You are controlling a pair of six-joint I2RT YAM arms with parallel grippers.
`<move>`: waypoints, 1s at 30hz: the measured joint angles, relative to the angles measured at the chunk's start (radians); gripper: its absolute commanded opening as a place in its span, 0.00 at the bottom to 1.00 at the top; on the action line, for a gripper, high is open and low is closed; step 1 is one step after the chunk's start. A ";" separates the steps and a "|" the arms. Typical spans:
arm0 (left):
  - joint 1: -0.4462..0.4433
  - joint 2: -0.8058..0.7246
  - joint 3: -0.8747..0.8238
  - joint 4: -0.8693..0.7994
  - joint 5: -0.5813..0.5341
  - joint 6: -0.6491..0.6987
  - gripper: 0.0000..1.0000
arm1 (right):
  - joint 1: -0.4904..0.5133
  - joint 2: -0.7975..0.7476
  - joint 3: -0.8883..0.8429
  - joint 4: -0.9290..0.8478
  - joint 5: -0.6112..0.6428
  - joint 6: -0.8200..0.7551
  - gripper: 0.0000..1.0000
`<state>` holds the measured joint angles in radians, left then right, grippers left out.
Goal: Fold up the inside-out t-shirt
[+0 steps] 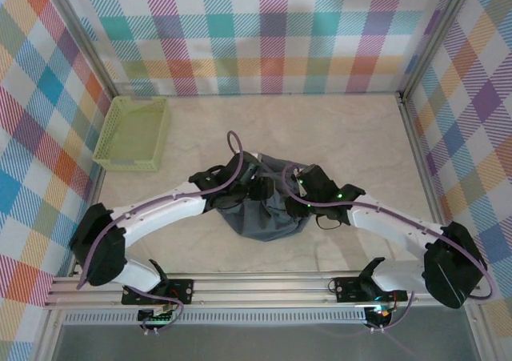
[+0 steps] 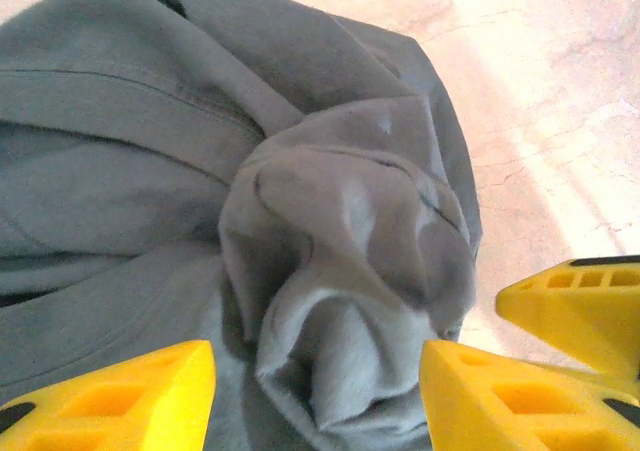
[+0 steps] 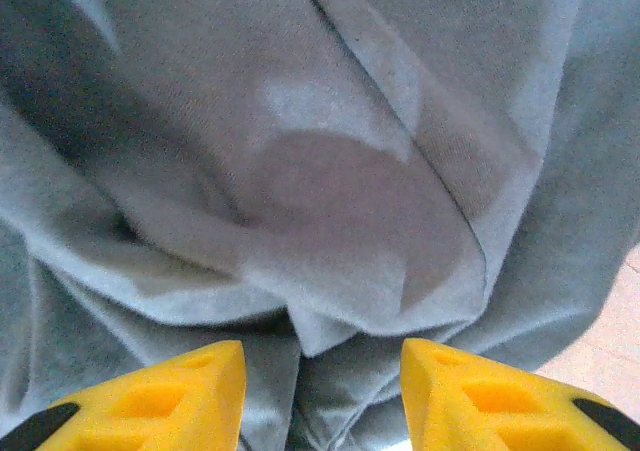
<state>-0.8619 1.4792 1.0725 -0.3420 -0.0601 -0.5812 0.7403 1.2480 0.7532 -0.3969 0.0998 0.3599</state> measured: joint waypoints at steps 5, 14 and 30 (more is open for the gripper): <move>-0.001 0.097 0.074 -0.024 -0.014 -0.008 0.53 | 0.000 0.048 -0.005 0.092 0.044 -0.011 0.41; 0.002 0.167 0.109 -0.056 -0.047 -0.010 0.00 | 0.000 0.107 0.002 0.134 0.105 -0.041 0.00; 0.023 -0.175 -0.242 0.141 -0.023 0.002 0.00 | -0.147 -0.115 -0.057 0.118 -0.068 0.003 0.00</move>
<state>-0.8394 1.3045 0.8307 -0.2012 -0.0830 -0.5793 0.5930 1.1328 0.6964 -0.2790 0.0322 0.3626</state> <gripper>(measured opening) 0.048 0.063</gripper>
